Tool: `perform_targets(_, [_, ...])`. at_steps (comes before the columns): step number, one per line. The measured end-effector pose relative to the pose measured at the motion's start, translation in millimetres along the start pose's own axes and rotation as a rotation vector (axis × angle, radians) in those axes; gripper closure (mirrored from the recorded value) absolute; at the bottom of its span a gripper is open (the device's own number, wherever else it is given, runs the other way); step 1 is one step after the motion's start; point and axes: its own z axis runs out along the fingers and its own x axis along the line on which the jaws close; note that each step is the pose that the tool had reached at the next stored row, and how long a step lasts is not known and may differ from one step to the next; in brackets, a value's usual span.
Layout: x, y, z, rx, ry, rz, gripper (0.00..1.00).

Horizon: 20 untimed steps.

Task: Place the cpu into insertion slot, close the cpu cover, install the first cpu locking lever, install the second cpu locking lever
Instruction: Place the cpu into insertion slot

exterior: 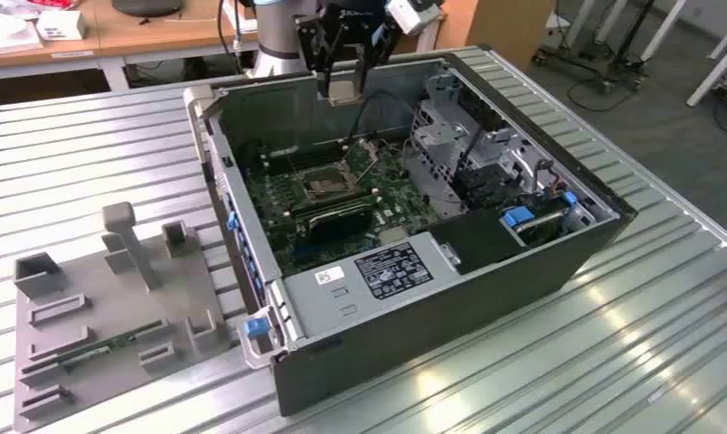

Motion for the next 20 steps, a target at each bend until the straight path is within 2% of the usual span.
perform_targets(20, [0.0,-0.2,2.5,0.0002,0.0001,0.000,0.46])
